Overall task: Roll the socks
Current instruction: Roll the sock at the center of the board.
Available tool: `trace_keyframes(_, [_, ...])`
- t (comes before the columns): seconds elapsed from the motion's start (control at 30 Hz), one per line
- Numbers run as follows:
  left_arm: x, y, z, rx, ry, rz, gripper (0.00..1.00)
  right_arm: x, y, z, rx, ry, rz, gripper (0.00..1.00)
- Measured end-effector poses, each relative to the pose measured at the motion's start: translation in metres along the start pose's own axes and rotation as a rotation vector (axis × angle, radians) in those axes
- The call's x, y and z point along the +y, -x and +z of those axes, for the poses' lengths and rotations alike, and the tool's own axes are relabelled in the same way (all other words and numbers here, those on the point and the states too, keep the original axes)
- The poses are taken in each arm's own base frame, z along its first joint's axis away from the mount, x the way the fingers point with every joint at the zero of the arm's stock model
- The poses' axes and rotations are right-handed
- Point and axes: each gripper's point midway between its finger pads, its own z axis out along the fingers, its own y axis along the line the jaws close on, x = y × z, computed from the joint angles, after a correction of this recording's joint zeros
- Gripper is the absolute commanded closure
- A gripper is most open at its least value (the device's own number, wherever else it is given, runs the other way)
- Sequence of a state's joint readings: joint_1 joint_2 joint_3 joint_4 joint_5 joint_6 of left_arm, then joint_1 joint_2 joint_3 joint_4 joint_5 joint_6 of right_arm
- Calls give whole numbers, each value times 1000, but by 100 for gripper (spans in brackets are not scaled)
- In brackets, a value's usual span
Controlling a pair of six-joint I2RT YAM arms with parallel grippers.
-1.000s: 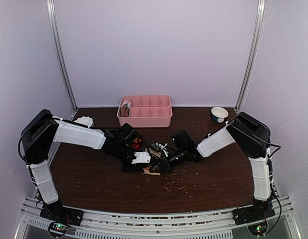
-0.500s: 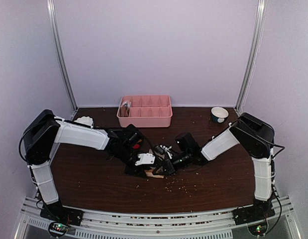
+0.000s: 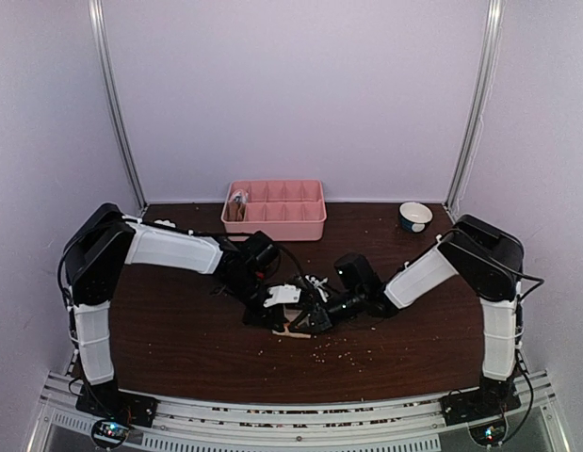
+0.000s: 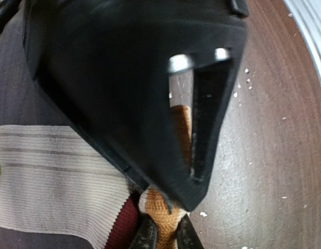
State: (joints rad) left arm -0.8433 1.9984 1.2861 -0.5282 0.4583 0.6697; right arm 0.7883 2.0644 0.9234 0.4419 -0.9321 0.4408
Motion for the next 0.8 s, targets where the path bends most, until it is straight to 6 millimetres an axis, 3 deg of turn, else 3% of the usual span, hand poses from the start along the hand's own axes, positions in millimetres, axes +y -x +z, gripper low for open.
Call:
trace_keyframes(0.43, [-15,15,13,-147,-316,-200,98,2,-15,-36,-109,-164,-118,66])
trace_keyframes(0.6, [-19,12,12,-153,-359,-240,98,-4,-36,-58,-130,-269,-165,61])
trace_keyframes(0.67, [-24,9,12,-144,-385,-264,98,-8,-42,-68,-141,-319,-189,48])
trace_keyframes(0.7, [-25,8,11,-141,-394,-274,98,-10,-42,-73,-150,-347,-195,7])
trace_keyframes(0.73, [-27,7,11,-135,-403,-285,98,-12,-43,-78,-160,-372,-215,1])
trace_keyframes(0.8, [-29,6,10,-128,-417,-301,98,-14,-44,-90,-187,-428,-240,0])
